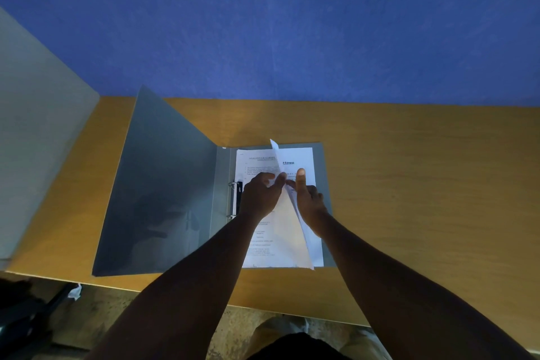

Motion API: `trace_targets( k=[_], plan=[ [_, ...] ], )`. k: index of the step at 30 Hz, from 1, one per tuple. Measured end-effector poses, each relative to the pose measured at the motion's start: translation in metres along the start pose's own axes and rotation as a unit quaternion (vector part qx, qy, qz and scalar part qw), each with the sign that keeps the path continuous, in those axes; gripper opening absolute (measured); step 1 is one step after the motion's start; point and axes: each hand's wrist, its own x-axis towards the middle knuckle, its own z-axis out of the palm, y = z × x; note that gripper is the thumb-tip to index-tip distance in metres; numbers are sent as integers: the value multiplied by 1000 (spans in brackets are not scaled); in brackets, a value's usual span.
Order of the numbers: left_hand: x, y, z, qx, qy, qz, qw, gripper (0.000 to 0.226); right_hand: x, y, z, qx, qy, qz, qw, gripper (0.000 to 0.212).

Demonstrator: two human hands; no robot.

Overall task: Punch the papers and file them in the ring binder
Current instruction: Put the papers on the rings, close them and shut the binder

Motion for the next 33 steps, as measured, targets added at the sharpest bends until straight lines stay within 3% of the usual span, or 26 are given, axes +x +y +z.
trace_targets(
  k=[4,8,14,20,33],
  plan=[
    [0,-8,-1,26,52,27,998,37,7,6,2,-40,43,-19,998,79],
    [-1,-9,-4,18,95,-12,995,33,21,15,1,-131,82,0,988,83],
    [5,-18,-5,-22,105,-66,992,38,19,22,-5,-151,78,-19,985,63],
    [2,-20,-7,-72,117,-73,988,46,16,23,-6,-132,56,-40,989,59],
    [2,-24,-15,-136,119,-98,979,23,16,25,-8,-91,71,-5,993,66]
  ],
)
